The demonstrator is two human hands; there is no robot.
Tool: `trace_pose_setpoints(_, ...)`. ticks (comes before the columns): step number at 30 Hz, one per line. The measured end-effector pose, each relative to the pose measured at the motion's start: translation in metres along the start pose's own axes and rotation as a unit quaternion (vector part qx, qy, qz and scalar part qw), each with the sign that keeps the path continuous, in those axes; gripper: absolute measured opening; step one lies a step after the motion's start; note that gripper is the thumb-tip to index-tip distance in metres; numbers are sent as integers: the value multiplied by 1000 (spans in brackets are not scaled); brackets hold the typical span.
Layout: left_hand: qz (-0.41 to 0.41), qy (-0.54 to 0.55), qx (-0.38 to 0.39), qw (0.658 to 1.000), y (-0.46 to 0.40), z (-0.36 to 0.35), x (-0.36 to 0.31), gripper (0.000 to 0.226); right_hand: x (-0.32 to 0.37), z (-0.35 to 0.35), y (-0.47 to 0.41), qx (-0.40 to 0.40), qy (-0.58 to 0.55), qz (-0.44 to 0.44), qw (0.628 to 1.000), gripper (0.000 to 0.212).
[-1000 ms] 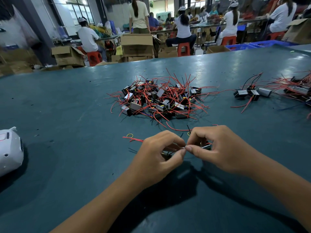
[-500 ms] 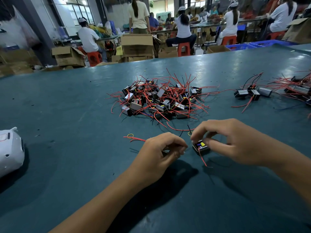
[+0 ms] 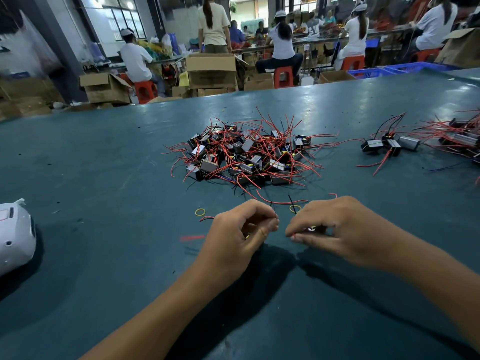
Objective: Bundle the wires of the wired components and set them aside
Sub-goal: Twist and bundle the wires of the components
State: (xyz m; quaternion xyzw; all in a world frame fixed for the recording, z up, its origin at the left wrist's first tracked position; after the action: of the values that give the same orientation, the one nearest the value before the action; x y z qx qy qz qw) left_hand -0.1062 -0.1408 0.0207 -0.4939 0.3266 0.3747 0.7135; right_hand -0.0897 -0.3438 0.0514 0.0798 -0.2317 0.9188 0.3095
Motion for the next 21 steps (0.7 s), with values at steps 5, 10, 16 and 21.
trace_pose_setpoints(5, 8, 10, -1, 1000, 1, 1, 4, 2, -4, -17, 1, -76, -127, -125, 981, 5)
trace_pose_setpoints(10, 6, -1, -1, 1000, 1, 2, 4, 6, -2, -31, 0, -85, -252, -159, 951, 11)
trace_pose_setpoints(16, 11, -5, 4, 1000, 1, 0, 3, 7, -1, -38, -1, -115, -246, -151, 951, 3)
trace_pose_setpoints(21, 18, 1, 2, 1000, 1, 1, 3, 4, 0, -40, -2, -119, -255, -153, 947, 6)
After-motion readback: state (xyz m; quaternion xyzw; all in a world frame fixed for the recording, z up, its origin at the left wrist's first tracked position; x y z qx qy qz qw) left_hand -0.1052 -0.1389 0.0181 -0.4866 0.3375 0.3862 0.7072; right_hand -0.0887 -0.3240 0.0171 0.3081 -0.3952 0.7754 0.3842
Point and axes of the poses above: each hand's wrist, its own y-axis away from the middle knuckle, its own z-axis out of the back of the hand, x = y × z, the point moved 2 cm from there along -y, towards the middle knuckle, and after that the axes turned 7 degrees about y, right-handed, at the moved point
